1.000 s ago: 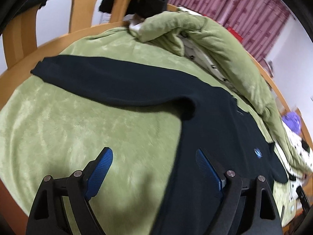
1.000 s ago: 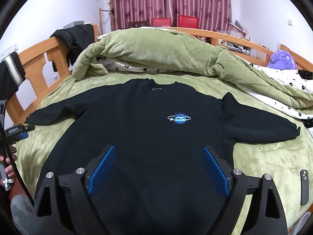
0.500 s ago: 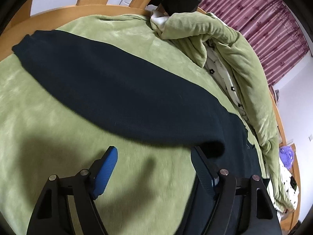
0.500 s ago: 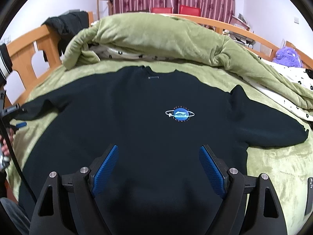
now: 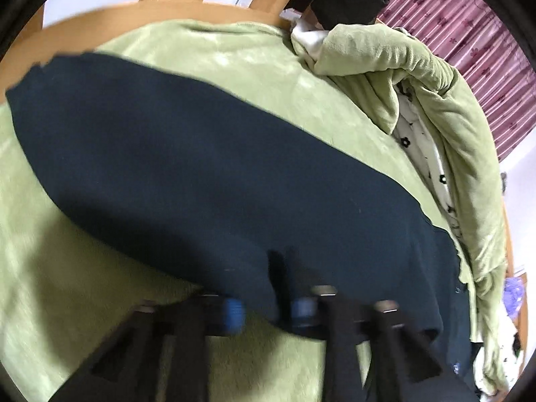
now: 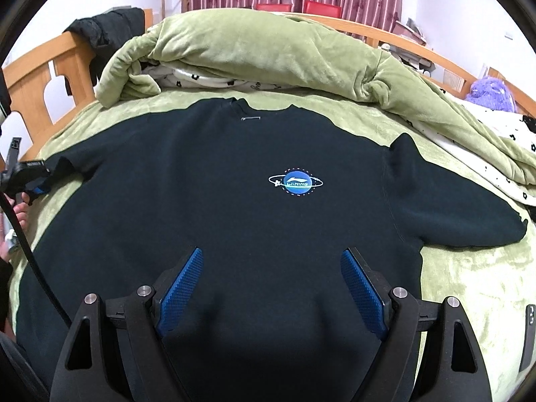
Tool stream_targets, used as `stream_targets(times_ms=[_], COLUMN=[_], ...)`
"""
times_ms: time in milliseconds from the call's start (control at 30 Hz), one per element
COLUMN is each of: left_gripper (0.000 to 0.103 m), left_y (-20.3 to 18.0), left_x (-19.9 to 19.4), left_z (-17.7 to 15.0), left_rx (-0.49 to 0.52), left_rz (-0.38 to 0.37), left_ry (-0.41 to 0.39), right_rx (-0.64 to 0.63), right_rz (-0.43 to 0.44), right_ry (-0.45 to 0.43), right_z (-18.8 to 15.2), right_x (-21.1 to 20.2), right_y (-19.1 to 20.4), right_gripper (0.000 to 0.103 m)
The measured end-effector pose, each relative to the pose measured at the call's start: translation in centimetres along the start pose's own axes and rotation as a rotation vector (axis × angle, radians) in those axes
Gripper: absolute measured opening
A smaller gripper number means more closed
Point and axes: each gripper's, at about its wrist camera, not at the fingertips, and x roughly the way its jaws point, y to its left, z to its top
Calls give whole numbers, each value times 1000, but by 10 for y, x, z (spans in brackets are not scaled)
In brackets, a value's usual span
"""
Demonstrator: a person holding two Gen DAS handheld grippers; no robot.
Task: Fold small clothes
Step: 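Move the left tool to the sleeve end nearest it and grasp it, then carry the held sleeve across the sweatshirt body with the left tool and release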
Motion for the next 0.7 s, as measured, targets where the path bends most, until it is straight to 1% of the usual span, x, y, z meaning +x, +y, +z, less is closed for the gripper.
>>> stream_targets(times_ms=[67, 100, 167, 233, 333, 400, 467, 500, 567, 633, 700], left_gripper=[9, 9, 8, 7, 6, 6, 6, 6, 6, 6, 6], left_y=[-8, -15, -34, -51, -90, -124, -156, -177, -209, -240, -262], left_x=[-9, -18, -37, -52, -74, -86, -95, -98, -99, -97, -89], left_z=[6, 9, 16, 21, 27, 24, 16, 7, -9, -34, -62], left_rx=[34, 58, 108, 140, 208, 275, 338, 381, 448, 521, 580], left_rz=[1, 3, -2, -11, -44, -69, -106, -133, -162, -189, -204], left_ry=[-37, -67, -126, -160, -203, -232, -241, -240, -232, -212, -173], right_rx=[0, 0, 7, 21, 43, 48, 53, 58, 67, 78, 80], right_rz=[-2, -4, 0, 14, 35, 28, 26, 32, 44, 52, 48], right_ry=[-13, -19, -32, -38, -51, -69, -84, -91, -101, -116, -121], right_z=[1, 1, 2, 3, 4, 4, 5, 5, 5, 4, 3], right_x=[-4, -7, -12, -15, -21, -26, -31, -33, -37, -42, -44], right_y=[0, -1, -2, -4, -9, -12, -14, -16, -19, -24, -27], right_gripper=[84, 84, 84, 84, 84, 84, 84, 84, 84, 84, 84])
